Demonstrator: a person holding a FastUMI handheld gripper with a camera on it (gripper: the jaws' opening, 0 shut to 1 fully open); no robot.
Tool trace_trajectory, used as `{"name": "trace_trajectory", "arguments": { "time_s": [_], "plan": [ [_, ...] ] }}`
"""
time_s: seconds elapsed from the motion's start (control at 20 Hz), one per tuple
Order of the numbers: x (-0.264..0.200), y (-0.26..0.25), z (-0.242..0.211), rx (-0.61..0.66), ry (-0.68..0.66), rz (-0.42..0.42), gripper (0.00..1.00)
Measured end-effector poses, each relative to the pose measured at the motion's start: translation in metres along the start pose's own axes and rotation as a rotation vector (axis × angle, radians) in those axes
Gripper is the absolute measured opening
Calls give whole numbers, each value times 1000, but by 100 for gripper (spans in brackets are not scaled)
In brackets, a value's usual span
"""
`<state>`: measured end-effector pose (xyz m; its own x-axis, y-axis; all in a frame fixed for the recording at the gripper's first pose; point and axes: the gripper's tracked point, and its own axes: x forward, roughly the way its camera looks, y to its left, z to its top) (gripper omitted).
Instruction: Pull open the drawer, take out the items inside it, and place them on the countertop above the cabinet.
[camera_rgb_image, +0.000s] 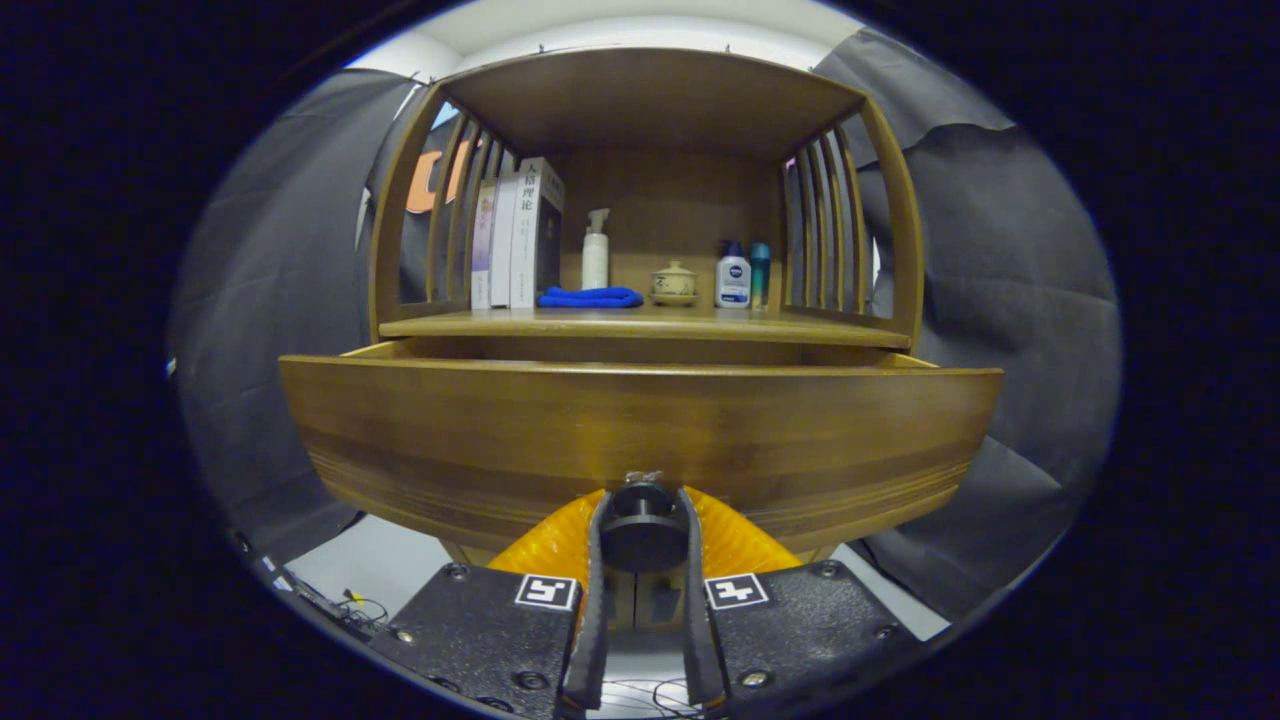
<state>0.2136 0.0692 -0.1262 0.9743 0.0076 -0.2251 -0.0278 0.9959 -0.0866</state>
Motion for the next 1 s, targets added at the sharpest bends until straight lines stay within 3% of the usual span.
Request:
{"name": "trace_trajectory", "arguments": {
  "time_s": [1.0],
  "plan": [
    [-81, 1, -37, 1, 42, 17, 33]
  ]
}}
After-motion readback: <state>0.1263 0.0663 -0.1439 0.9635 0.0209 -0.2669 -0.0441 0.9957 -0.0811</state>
